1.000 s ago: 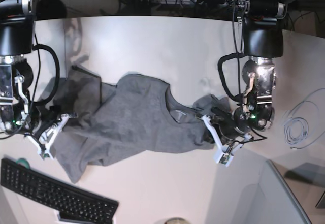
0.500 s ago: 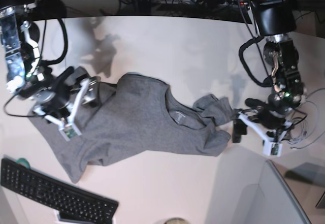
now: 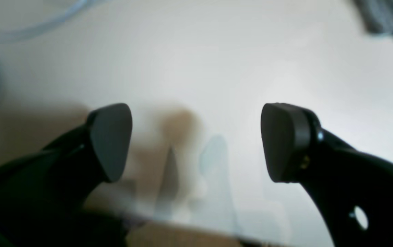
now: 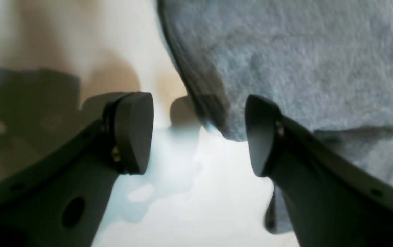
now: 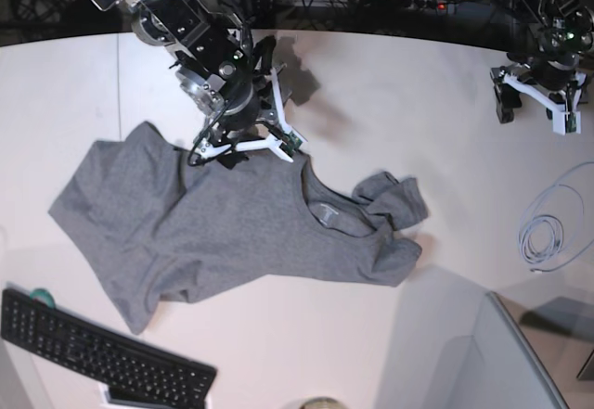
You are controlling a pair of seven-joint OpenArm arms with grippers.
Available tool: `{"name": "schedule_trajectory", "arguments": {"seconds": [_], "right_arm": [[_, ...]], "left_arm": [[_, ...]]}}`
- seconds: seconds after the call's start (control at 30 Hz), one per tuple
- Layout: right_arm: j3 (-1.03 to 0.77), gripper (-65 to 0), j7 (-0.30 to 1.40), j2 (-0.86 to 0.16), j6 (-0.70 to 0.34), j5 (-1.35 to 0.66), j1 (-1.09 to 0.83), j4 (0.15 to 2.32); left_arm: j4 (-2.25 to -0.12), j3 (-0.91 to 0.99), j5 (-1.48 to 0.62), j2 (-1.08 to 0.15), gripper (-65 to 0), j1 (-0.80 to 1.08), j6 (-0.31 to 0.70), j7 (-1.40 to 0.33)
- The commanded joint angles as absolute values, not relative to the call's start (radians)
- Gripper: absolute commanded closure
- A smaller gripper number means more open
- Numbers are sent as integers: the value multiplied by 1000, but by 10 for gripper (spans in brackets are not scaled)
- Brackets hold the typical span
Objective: Layout the t-shirt on the table in an organized manner, then fold the t-shirt properly
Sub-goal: 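Pull the shirt with both grippers and release to flatten it, then grasp the shirt collar area with both grippers and lift it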
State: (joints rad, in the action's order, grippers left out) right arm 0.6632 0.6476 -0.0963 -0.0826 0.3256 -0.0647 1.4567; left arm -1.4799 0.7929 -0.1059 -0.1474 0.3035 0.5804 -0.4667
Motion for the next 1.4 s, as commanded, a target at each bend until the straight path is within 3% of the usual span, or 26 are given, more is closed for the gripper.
{"name": "schedule_trajectory", "arguments": {"seconds": [0.0,0.4,0.5,0.6,0.63,0.83,1.0,1.37], "right_arm": [[661,-389,624,-65,-71,346,-50,1463],[661,-371,621,61,-65,378,79,1175],[657,-258,621,53,-64,380,88,1148],[653,-42,621,51,-64,381,82,1158],[651,0,622,48,-64,381,73,1175],[651,-2,628,4,-70,383,-44,1425],[657,-2,682,-24,-71,381,-74,1494],[651,-2,687,-30,-71,381,-94,1501]], "left_arm": [[-1498,803,-120,-162,-563,302,585,-438],[-1497,806,-120,-147,-563,295,587,-438],[-1498,806,-120,-139,-563,294,587,-438],[-1497,768,-120,-137,-563,280,587,-437],[-1497,740,-120,-137,-563,282,587,-437],[-1503,539,-120,-136,-561,268,587,-435],[-1506,392,-122,-97,-561,202,587,-444],[-1389,363,-122,-16,-561,50,584,-446]]}}
